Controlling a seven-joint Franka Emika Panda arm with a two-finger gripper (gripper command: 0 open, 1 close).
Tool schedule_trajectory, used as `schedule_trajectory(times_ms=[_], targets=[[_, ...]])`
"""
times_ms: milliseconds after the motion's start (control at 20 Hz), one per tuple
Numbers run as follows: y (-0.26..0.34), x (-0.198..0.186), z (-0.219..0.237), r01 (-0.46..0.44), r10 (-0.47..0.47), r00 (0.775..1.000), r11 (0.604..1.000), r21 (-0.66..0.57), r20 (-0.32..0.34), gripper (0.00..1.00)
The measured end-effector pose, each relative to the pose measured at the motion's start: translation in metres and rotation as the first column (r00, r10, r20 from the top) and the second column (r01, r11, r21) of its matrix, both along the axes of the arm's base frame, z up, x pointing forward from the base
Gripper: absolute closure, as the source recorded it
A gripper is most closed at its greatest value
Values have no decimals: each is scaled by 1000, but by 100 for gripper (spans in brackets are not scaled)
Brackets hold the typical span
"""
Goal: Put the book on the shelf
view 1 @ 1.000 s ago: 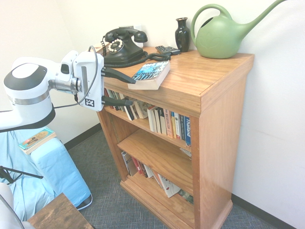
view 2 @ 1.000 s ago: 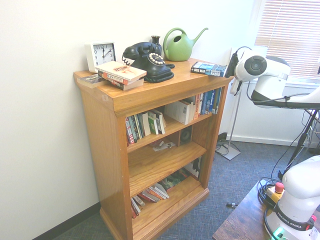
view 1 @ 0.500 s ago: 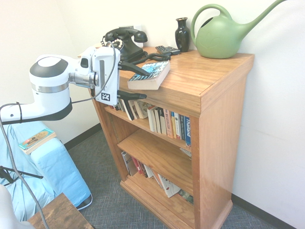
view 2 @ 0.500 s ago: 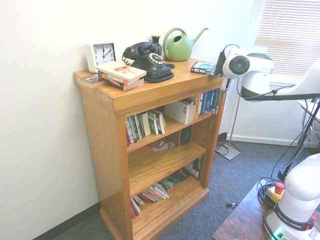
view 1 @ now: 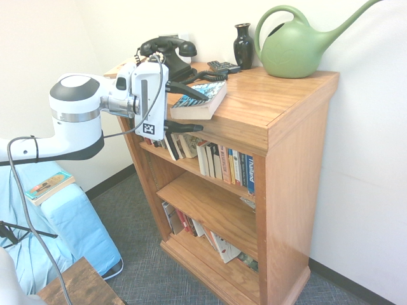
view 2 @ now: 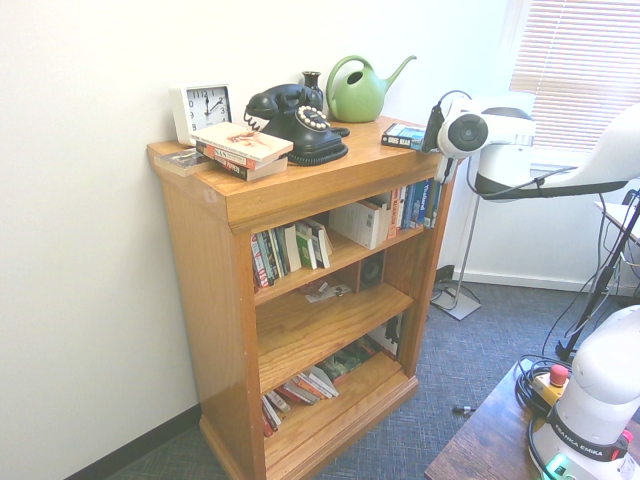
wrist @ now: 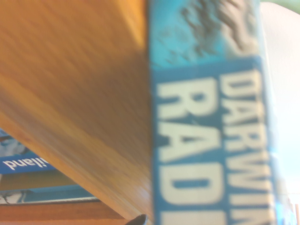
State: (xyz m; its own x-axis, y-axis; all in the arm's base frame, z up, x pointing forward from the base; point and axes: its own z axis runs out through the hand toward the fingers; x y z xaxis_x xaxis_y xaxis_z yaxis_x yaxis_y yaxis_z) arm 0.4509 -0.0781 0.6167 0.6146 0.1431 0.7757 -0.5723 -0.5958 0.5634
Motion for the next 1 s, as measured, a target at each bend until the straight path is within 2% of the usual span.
schedule_trajectory(times_ms=[400, 1000], targets=[[8, 8, -3, -16, 16, 1000, 1000, -2, -10, 100], [1, 11, 2, 8, -8, 1000, 1000, -8, -6, 100]])
